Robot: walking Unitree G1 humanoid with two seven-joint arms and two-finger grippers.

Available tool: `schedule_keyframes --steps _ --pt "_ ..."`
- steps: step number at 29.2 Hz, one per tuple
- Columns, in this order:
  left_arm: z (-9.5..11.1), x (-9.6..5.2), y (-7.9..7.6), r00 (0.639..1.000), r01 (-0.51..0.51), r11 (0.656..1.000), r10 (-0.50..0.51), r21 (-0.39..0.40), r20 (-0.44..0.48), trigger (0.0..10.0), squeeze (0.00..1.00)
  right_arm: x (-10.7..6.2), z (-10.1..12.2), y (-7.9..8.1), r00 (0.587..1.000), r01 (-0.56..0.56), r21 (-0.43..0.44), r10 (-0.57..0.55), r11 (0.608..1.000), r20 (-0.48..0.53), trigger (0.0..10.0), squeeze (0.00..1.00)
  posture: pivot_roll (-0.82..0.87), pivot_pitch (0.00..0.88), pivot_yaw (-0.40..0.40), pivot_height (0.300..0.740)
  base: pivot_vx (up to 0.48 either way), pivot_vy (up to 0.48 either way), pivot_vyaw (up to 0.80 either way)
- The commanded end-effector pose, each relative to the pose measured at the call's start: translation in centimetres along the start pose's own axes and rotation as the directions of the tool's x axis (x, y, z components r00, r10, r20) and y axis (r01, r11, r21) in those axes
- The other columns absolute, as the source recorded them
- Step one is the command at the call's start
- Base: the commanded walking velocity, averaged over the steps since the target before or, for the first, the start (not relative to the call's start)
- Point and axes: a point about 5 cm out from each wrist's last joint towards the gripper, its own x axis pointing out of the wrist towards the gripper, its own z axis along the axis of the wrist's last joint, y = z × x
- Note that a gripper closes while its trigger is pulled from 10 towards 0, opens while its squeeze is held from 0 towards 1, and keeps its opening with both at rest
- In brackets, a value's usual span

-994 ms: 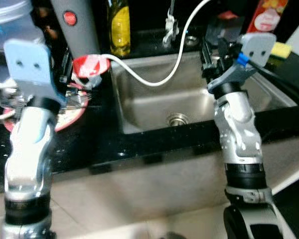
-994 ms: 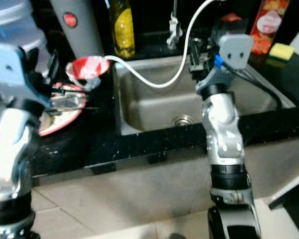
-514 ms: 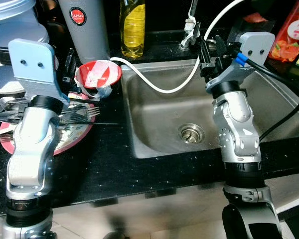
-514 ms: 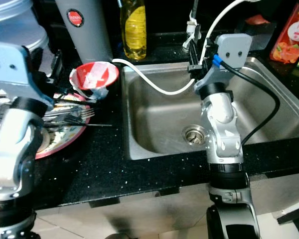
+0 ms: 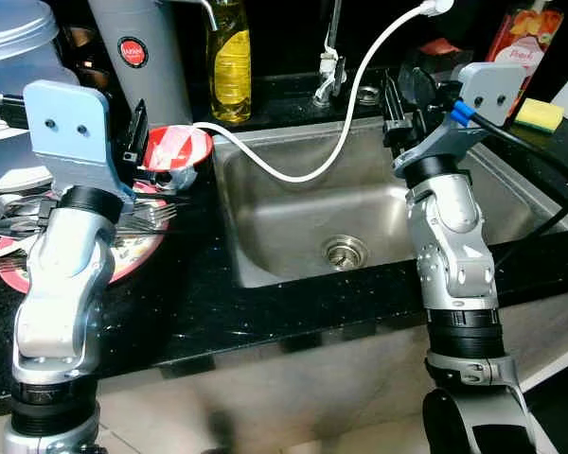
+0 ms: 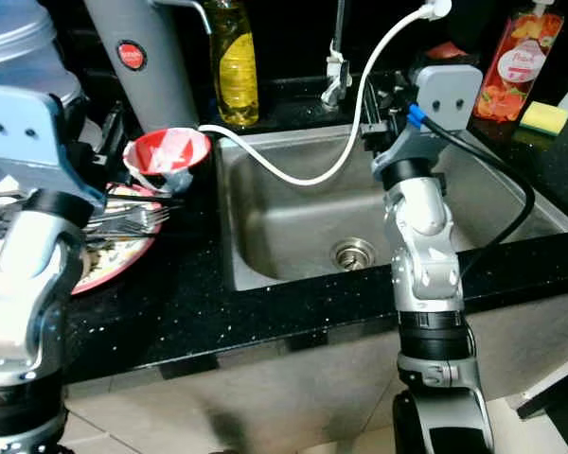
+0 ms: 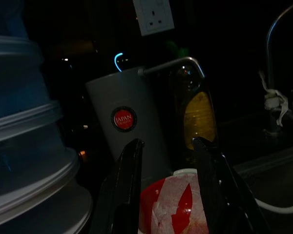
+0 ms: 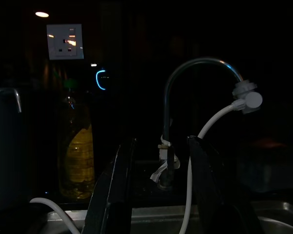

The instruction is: Kitchen organization

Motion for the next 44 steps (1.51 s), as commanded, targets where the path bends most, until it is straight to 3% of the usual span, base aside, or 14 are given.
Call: schedule_keyframes --steps 1,16,25,38,44 --pt "-0.5 -0.1 -0.3 0.999 0.021 1.0 -0.021 0.0 -0.028 10.0 0.0 -0.1 -0.3 0.1 1.0 0.002 0.01 -0.001 1.0 -0.012 10.0 0.0 0.03 0.0 0.018 0.74 0.0 0.0 0.0" --pt "-0.4 -0.1 -0.3 0.999 0.012 1.0 -0.012 -0.005 -0.03 10.0 0.0 -0.2 -0.5 0.1 1.0 0.004 0.014 -0.004 1.0 -0.019 10.0 0.0 0.03 0.0 0.017 0.74 0.0 -0.39 0.0" --pt "-0.3 -0.1 -0.3 1.0 -0.005 0.999 0.004 -0.045 -0.024 10.0 0.0 -0.2 -0.5 0.1 1.0 0.0 0.017 0.0 1.0 -0.02 10.0 0.0 0.03 0.0 0.017 0.74 0.0 0.0 0.0" --pt "-1.2 0.1 0.6 0.995 -0.028 0.999 0.032 0.041 -0.099 10.0 0.0 -0.1 -0.6 0.4 1.0 -0.008 0.021 0.009 1.0 -0.021 10.0 0.0 0.03 0.0 0.018 0.74 0.0 0.0 0.0" --pt "-1.2 -0.1 0.9 0.992 -0.054 0.999 0.053 -0.008 -0.113 10.0 0.0 -0.3 -0.6 0.4 1.0 -0.01 0.024 0.01 1.0 -0.025 10.0 0.0 0.03 0.0 0.02 0.74 0.0 0.0 0.0"
